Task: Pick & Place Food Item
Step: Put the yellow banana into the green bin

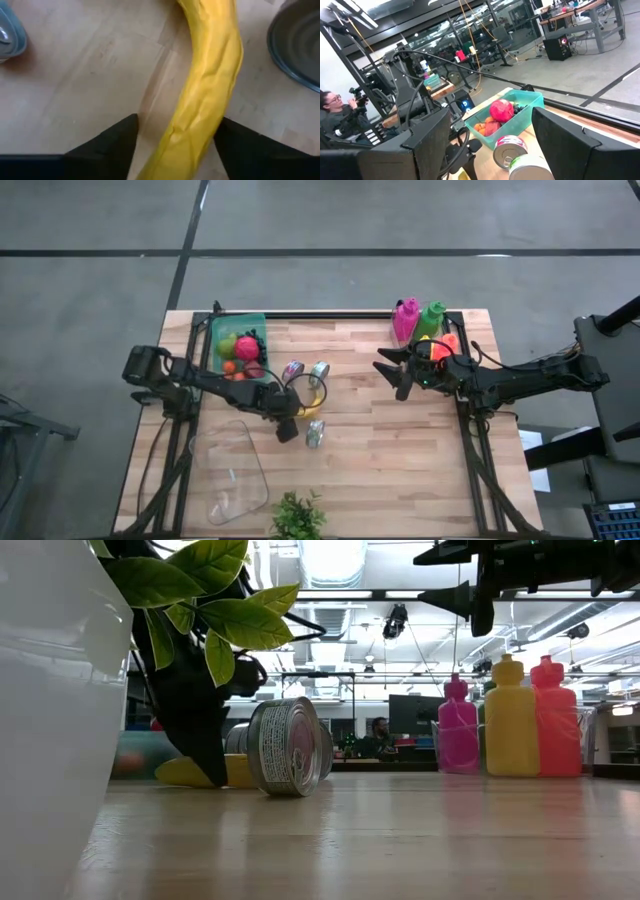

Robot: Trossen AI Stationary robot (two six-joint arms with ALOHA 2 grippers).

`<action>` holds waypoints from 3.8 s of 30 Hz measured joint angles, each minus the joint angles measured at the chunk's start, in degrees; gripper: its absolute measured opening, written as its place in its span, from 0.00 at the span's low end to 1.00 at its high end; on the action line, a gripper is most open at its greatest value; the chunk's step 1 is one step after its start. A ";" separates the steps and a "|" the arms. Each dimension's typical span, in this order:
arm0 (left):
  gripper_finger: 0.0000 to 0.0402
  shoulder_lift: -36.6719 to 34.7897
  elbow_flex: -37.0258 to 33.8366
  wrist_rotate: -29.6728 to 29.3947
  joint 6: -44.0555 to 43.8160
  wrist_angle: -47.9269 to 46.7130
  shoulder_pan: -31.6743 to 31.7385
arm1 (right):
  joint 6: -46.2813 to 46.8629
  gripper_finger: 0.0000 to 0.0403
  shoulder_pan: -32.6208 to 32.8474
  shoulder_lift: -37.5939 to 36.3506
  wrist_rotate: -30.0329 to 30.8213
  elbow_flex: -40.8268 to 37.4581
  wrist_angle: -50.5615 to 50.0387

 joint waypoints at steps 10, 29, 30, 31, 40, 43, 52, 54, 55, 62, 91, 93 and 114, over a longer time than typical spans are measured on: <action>0.36 0.09 -0.02 -0.74 -0.36 0.27 0.15 | -0.02 0.69 0.01 -0.02 -0.01 0.00 0.00; 0.23 -0.10 -0.07 -0.71 -0.79 0.49 0.43 | -0.02 0.69 0.01 0.00 -0.01 0.00 0.00; 0.23 -0.37 -0.11 -0.58 -0.86 0.51 0.42 | -0.01 0.69 0.00 -0.01 -0.01 0.00 -0.01; 0.23 -0.66 -0.11 -0.14 -1.25 0.52 0.41 | -0.01 0.69 0.01 -0.01 -0.01 0.00 0.00; 0.23 -9.66 0.59 -0.48 -5.97 -1.07 0.36 | -0.01 0.69 0.01 -0.01 -0.02 0.00 -0.02; 0.22 -13.48 0.66 -0.76 -8.17 -2.32 0.36 | -0.02 0.69 0.01 0.00 -0.02 0.00 -0.02; 0.22 -25.82 0.66 -8.35 -13.96 -10.51 0.36 | -0.02 0.69 -0.01 -0.02 0.00 0.00 0.02; 0.22 -28.77 0.70 -11.70 -17.77 -15.34 0.36 | -0.02 0.69 0.01 -0.02 -0.01 0.00 -0.02; 0.22 -30.25 0.70 -13.38 -19.87 -18.26 0.36 | 0.00 0.69 -0.01 -0.02 0.00 -0.02 0.02; 0.22 -40.43 0.70 -22.01 -33.10 -35.06 0.42 | -0.02 0.69 0.00 -0.01 -0.01 0.00 -0.02; 0.22 -44.15 -6.55 -12.43 -27.22 -36.82 34.75 | -0.02 0.69 -0.01 -0.02 -0.01 0.00 -0.03; 0.22 -42.89 -7.10 -10.55 -24.15 -34.68 37.77 | 0.00 0.69 -0.01 -0.02 -0.01 0.00 -0.03; 0.22 -28.56 -8.41 -1.88 -12.97 -22.41 48.43 | -0.01 0.69 -0.01 -0.01 0.00 -0.01 -0.02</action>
